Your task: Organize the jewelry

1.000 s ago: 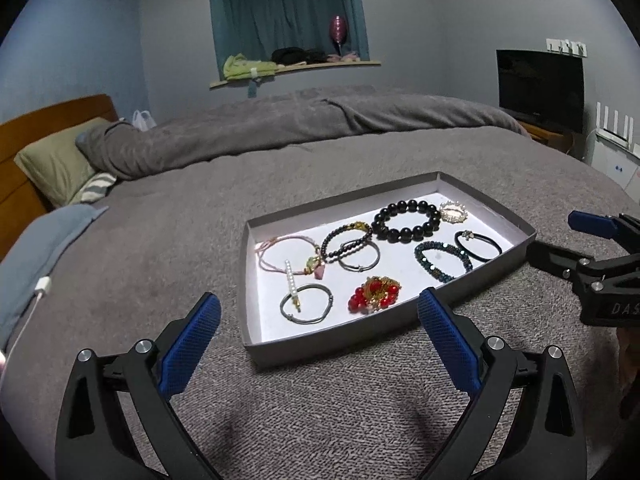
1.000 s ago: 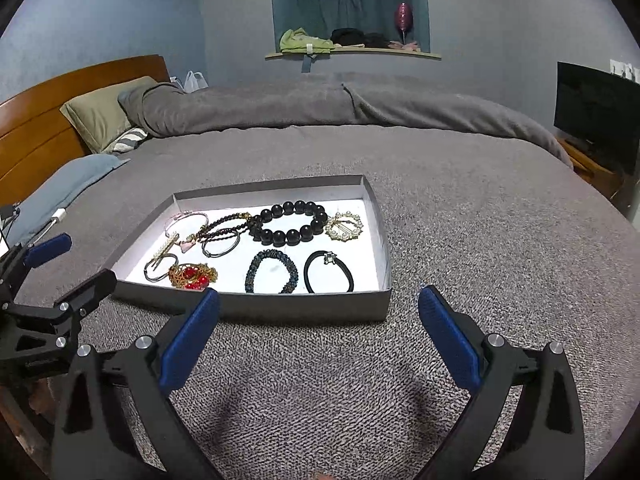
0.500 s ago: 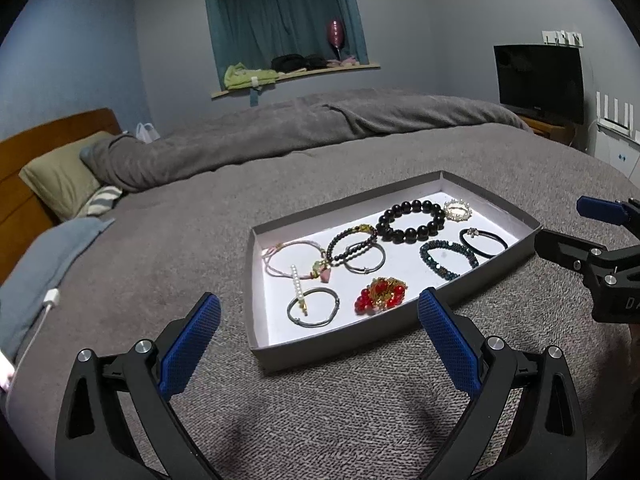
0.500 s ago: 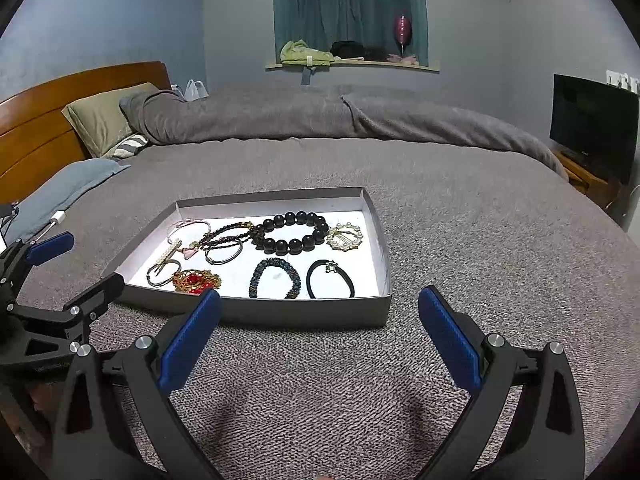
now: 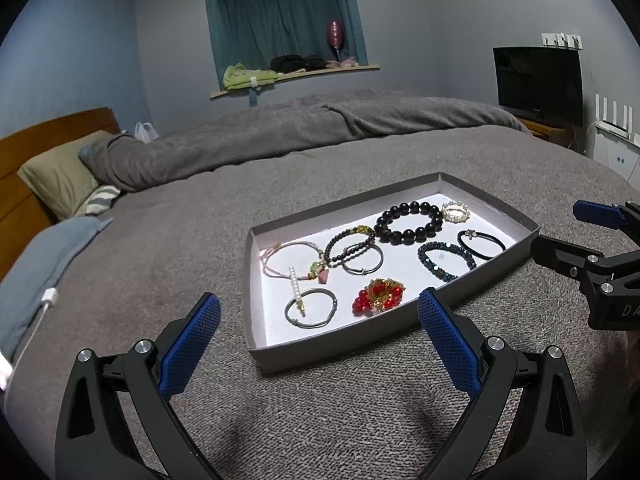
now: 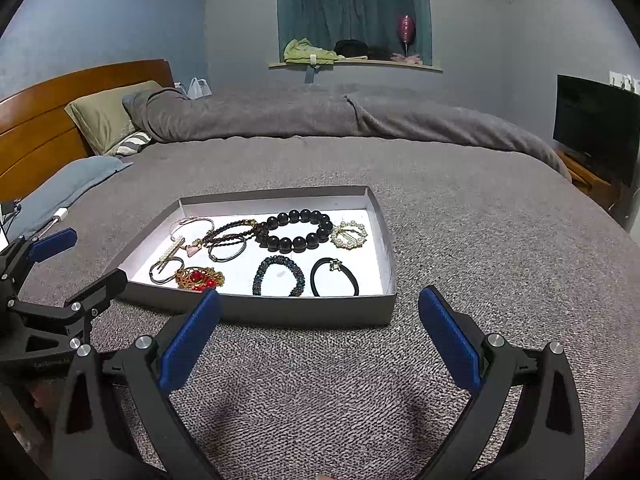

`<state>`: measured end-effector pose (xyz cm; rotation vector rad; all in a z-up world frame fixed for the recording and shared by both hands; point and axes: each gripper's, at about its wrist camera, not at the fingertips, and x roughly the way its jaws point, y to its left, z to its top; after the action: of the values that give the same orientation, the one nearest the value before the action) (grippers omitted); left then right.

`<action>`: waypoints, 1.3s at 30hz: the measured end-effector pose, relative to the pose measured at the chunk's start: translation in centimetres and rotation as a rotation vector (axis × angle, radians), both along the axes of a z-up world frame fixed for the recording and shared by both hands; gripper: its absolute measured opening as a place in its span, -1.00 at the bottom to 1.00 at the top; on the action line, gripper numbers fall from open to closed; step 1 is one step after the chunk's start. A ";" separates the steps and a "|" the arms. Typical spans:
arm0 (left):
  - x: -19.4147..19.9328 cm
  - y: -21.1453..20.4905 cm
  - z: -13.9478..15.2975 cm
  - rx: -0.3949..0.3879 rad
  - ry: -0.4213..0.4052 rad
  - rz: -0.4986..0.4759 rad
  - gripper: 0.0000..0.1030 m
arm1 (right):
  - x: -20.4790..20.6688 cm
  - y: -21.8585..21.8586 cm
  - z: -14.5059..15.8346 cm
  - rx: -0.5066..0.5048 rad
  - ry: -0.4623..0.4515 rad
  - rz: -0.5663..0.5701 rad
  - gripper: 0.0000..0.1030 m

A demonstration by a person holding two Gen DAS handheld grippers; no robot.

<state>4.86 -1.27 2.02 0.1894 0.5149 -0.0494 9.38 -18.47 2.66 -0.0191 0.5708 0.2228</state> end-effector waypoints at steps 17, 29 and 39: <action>0.0 -0.1 0.0 0.001 -0.001 -0.001 0.90 | 0.0 0.2 -0.2 -0.009 0.000 0.005 0.89; 0.0 0.0 -0.1 -0.006 0.003 -0.002 0.90 | 0.0 0.3 -0.2 -0.010 0.001 0.006 0.89; 0.1 0.0 -0.1 -0.011 0.006 -0.003 0.90 | 0.0 0.3 -0.3 -0.011 0.003 0.007 0.89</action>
<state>4.93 -1.23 1.94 0.1789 0.5201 -0.0563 9.39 -18.14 2.36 -0.0317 0.5748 0.2261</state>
